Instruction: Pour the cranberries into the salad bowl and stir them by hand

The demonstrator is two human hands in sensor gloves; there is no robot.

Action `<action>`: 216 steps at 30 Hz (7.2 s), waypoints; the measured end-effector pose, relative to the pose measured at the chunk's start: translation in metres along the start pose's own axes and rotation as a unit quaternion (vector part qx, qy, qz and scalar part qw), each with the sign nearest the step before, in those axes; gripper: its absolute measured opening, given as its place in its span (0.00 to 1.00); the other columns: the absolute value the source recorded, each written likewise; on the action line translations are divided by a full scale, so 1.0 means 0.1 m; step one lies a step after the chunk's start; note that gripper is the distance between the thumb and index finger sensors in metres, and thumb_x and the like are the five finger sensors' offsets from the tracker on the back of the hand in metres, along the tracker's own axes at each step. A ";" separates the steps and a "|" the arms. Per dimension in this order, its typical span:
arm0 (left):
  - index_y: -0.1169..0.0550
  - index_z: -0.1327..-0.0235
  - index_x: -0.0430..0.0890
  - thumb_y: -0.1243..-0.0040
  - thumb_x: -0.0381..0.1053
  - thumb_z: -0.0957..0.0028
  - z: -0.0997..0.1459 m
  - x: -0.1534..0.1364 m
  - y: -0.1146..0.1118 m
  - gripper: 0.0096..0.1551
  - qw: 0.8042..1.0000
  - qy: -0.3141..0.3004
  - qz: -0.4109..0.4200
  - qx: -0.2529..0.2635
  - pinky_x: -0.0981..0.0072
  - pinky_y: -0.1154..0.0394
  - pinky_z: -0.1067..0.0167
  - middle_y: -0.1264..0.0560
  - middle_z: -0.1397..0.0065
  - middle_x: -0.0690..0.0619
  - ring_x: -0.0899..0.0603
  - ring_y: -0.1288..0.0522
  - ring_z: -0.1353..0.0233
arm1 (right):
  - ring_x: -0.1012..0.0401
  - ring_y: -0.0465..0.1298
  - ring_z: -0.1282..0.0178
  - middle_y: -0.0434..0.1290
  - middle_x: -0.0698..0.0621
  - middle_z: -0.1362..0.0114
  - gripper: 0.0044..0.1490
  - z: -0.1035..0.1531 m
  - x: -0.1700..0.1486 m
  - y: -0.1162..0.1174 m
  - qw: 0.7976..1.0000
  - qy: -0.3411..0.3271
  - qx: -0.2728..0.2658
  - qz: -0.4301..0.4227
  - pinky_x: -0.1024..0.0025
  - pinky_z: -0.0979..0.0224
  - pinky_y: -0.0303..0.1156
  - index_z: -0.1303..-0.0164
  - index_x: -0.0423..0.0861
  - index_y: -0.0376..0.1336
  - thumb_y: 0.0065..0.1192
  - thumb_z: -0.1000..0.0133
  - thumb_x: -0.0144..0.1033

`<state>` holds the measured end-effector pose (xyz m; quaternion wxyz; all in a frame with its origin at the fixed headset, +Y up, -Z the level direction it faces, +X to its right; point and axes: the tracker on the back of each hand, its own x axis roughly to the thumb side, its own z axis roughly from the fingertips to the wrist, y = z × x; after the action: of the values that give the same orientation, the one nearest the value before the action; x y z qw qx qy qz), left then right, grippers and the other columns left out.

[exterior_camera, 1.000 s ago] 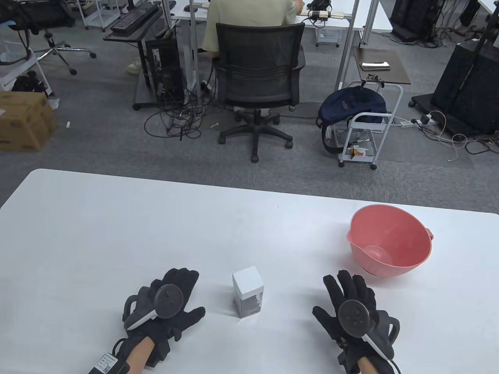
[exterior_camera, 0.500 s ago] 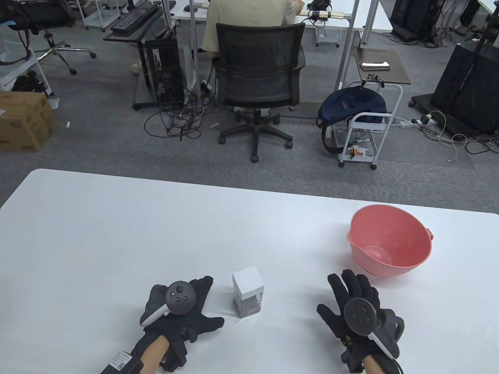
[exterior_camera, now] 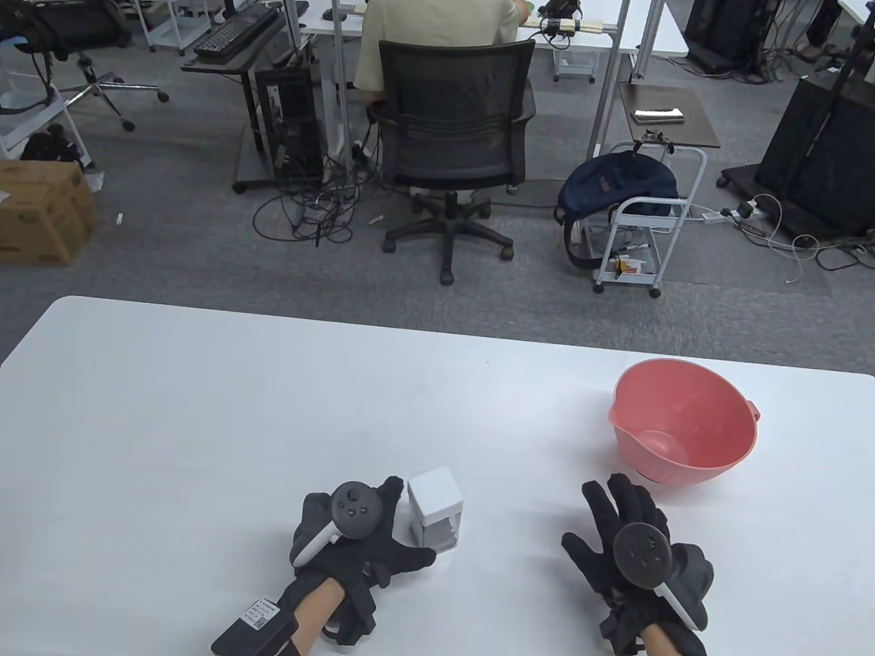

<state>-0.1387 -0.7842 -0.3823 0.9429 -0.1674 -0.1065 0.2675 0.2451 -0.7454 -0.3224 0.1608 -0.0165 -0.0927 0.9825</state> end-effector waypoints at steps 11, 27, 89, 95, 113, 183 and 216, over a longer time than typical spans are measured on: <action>0.47 0.25 0.56 0.28 0.82 0.62 -0.08 0.25 -0.08 0.64 0.998 0.024 0.045 0.034 0.38 0.43 0.22 0.36 0.14 0.56 0.38 0.48 0.12 | 0.44 0.54 0.14 0.49 0.50 0.12 0.52 -0.01 -0.01 0.01 1.000 0.003 0.001 -0.020 0.41 0.18 0.55 0.23 0.66 0.50 0.65 0.54 0.74; 0.51 0.23 0.57 0.27 0.79 0.56 0.36 0.46 0.08 0.63 0.973 0.023 0.187 0.133 0.35 0.36 0.26 0.35 0.19 0.52 0.32 0.42 0.16 | 0.37 0.52 0.16 0.47 0.49 0.11 0.56 0.03 0.08 0.02 0.995 -0.014 -0.004 -0.098 0.39 0.19 0.58 0.22 0.65 0.49 0.62 0.58 0.79; 0.39 0.27 0.79 0.16 0.79 0.71 0.27 0.36 -0.05 0.60 0.974 -0.089 0.169 0.125 0.59 0.14 0.52 0.21 0.22 0.60 0.43 0.18 0.30 | 0.53 0.75 0.31 0.74 0.57 0.27 0.31 -0.26 1.62 0.12 0.932 -0.117 -0.011 -0.342 0.49 0.28 0.74 0.42 0.66 0.72 0.79 0.56 0.62; 0.43 0.27 0.78 0.14 0.78 0.68 0.27 0.38 -0.05 0.62 0.959 -0.142 0.238 0.061 0.58 0.14 0.52 0.23 0.20 0.59 0.42 0.20 0.29 | 0.55 0.73 0.27 0.76 0.63 0.29 0.28 -0.34 1.59 0.00 0.902 -0.182 0.036 -0.389 0.45 0.24 0.68 0.48 0.68 0.74 0.83 0.59 0.60; 0.45 0.24 0.78 0.16 0.77 0.62 0.22 0.18 0.04 0.60 0.967 -0.095 0.218 0.095 0.53 0.15 0.44 0.26 0.17 0.58 0.41 0.22 0.25 | 0.33 0.56 0.17 0.40 0.45 0.07 0.72 -0.38 1.58 -0.22 0.939 -0.127 0.085 -0.310 0.44 0.26 0.68 0.16 0.67 0.36 0.60 0.62 0.93; 0.47 0.25 0.80 0.15 0.74 0.62 0.26 0.34 -0.12 0.63 0.988 -0.087 0.073 0.108 0.48 0.21 0.37 0.28 0.17 0.58 0.41 0.26 0.23 | 0.52 0.81 0.44 0.64 0.41 0.18 0.50 -0.40 1.47 -0.13 0.937 0.033 0.279 -0.206 0.67 0.48 0.80 0.21 0.60 0.59 0.71 0.50 0.75; 0.48 0.25 0.81 0.16 0.75 0.61 0.24 0.31 -0.10 0.62 0.985 -0.081 0.104 0.114 0.48 0.21 0.36 0.28 0.16 0.58 0.41 0.26 0.22 | 0.33 0.71 0.28 0.50 0.39 0.11 0.66 -0.43 1.46 -0.14 0.954 -0.017 0.191 -0.231 0.53 0.36 0.79 0.16 0.59 0.44 0.55 0.55 0.89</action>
<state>-0.1153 -0.7692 -0.3527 0.9111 -0.0468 -0.1335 0.3871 0.1136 -0.6780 -0.3626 0.3819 0.0534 0.0927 0.9180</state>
